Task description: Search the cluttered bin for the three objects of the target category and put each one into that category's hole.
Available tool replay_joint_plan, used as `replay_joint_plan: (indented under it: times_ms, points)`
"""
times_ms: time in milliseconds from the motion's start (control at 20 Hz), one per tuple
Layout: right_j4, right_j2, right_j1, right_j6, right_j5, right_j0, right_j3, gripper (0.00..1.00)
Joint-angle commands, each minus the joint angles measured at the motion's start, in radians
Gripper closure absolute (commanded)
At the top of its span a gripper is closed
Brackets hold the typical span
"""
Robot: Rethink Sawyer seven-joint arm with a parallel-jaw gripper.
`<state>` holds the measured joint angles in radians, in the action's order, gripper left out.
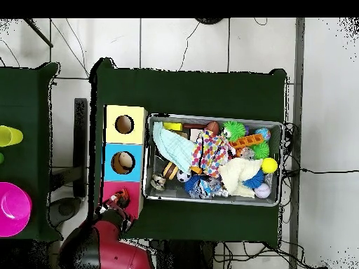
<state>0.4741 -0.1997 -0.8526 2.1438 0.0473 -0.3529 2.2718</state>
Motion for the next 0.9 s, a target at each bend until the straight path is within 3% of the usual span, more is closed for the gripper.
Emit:
replay_joint_plan:
  times_ms: [50,650,900]
  points:
    - [0.036,0.038,0.018,0.201,-0.046,0.01,-0.028,1.0]
    - [0.06,0.085,0.081,0.264,0.046,-0.008,-0.026,1.0]
    - [0.039,0.13,0.158,0.287,0.129,0.021,-0.043,1.0]
